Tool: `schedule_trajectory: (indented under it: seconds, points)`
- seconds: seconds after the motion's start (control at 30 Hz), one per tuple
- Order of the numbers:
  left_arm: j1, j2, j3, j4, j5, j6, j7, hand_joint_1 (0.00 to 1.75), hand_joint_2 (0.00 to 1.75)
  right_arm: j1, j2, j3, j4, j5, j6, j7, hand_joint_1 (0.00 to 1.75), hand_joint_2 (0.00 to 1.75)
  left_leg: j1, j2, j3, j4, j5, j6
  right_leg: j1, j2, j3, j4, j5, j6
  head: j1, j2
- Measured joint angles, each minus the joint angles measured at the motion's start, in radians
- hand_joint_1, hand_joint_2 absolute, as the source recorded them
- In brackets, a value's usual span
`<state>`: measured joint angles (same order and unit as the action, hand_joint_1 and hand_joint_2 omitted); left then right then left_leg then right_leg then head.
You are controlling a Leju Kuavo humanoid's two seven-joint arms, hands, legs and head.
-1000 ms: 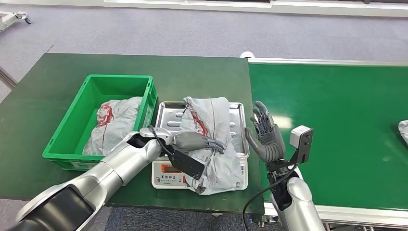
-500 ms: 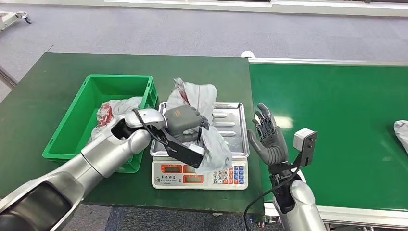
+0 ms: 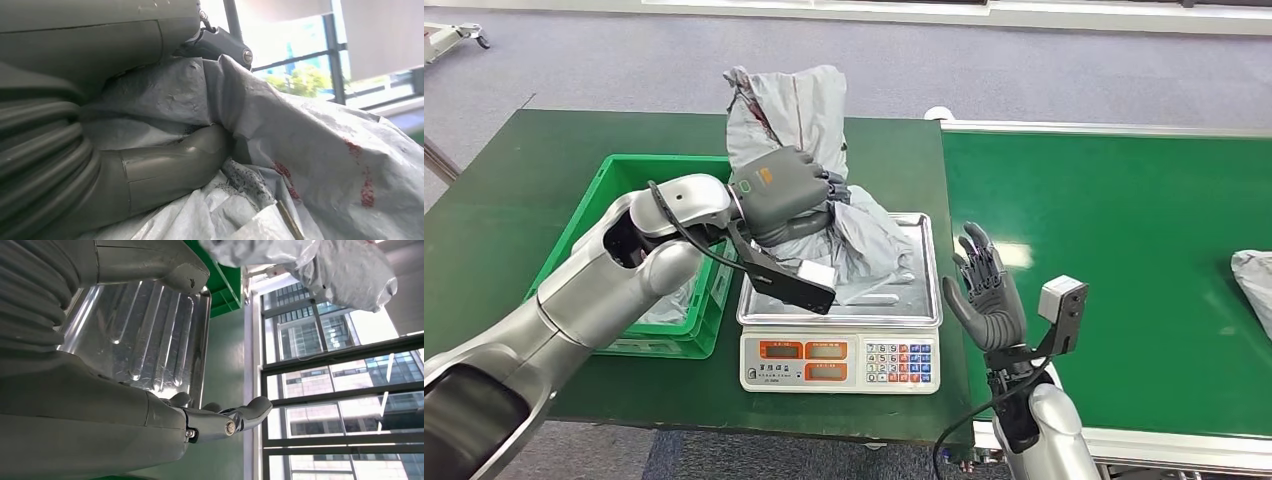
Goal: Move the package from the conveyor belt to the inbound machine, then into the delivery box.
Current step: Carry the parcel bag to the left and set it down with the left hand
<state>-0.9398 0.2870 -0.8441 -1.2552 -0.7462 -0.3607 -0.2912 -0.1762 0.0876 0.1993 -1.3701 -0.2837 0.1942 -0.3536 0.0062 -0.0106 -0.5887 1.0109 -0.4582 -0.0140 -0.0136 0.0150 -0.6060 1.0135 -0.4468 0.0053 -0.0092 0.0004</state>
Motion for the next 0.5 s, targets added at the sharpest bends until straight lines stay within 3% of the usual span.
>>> schedule_trajectory:
  seconds: [0.3, 0.37, 0.5]
  points:
    - [0.019, 0.034, 0.025, 0.001, -0.002, 0.027, 0.03, 1.75, 1.75, 0.017, 0.0, -0.004, -0.018, -0.001, -0.001, -0.001, 0.0, 1.75, 0.0, 0.0, 0.0, 0.0, 0.0, 0.0, 0.0, 0.0, 0.0, 0.0, 0.0, 0.0, 0.0, 0.0]
    - [0.052, 0.058, 0.059, 0.015, -0.002, 0.076, 0.044, 1.75, 1.75, 0.026, 0.0, -0.005, -0.027, 0.002, -0.004, -0.004, 0.0, 1.75, 0.0, 0.002, 0.0, -0.001, -0.001, 0.0, 0.0, 0.002, 0.0, 0.0, 0.0, 0.0, 0.0, 0.0]
    - [0.142, 0.126, 0.176, 0.115, -0.032, 0.198, -0.019, 1.75, 1.75, 0.056, 0.0, -0.011, -0.057, 0.014, -0.007, -0.009, 0.0, 1.75, 0.0, 0.008, 0.003, -0.001, -0.001, -0.002, 0.0, 0.007, -0.001, 0.0, 0.0, -0.002, 0.0, 0.0]
